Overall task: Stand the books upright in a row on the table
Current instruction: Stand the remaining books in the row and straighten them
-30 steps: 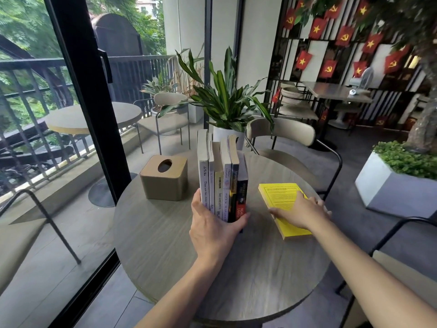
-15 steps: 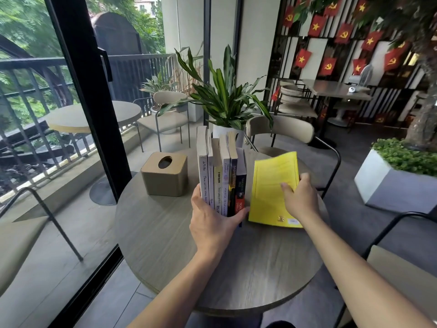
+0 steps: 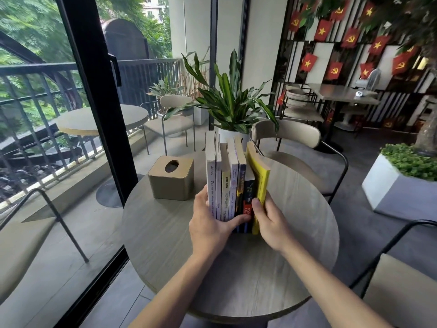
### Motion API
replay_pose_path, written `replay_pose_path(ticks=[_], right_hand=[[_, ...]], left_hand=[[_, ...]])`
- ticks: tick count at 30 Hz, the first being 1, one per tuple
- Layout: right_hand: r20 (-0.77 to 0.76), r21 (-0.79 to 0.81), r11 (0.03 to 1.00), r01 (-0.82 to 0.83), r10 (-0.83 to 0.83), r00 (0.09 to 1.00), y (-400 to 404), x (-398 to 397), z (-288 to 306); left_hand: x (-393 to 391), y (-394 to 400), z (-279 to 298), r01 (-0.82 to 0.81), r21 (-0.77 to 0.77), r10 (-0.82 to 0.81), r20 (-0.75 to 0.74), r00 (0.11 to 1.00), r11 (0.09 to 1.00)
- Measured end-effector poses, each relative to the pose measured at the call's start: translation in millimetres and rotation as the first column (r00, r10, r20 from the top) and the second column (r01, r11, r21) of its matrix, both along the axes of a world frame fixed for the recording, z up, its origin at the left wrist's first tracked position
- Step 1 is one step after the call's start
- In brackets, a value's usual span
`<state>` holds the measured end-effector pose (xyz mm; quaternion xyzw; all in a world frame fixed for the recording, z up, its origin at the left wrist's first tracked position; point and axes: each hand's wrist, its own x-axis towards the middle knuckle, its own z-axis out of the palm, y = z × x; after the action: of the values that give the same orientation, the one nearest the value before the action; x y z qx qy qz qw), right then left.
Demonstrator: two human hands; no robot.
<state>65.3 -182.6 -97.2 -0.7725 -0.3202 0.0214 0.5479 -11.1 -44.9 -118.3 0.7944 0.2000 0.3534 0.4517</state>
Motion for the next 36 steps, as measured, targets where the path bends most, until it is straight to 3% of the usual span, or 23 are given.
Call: replay_pose_path(ticks=[11, 14, 21, 29, 36], right_hand=[[-0.157, -0.069, 0.987, -0.146, 0.134, 0.979, -11, 19, 15], [-0.195, -0.083, 0.979, -0.185, 0.166, 0.967, -15, 26, 17], [-0.1, -0.162, 0.978, -0.134, 0.118, 0.988, -7, 28, 13], [-0.061, -0.18, 0.981, -0.079, 0.069, 0.996, 10, 33, 14], [-0.142, -0.257, 0.944, -0.209, 0.177, 0.974, -3, 44, 13]], left_hand=[[-4, 40, 14, 0.253, 0.004, -0.251, -0.131, 0.959, 0.967], [-3, 38, 16, 0.265, 0.024, -0.258, -0.171, 0.951, 0.964], [7, 47, 26, 0.293, 0.095, -0.262, -0.249, 0.932, 0.951], [15, 55, 34, 0.292, 0.075, -0.256, -0.309, 0.916, 0.953], [13, 75, 53, 0.293, 0.126, -0.23, -0.367, 0.902, 0.948]])
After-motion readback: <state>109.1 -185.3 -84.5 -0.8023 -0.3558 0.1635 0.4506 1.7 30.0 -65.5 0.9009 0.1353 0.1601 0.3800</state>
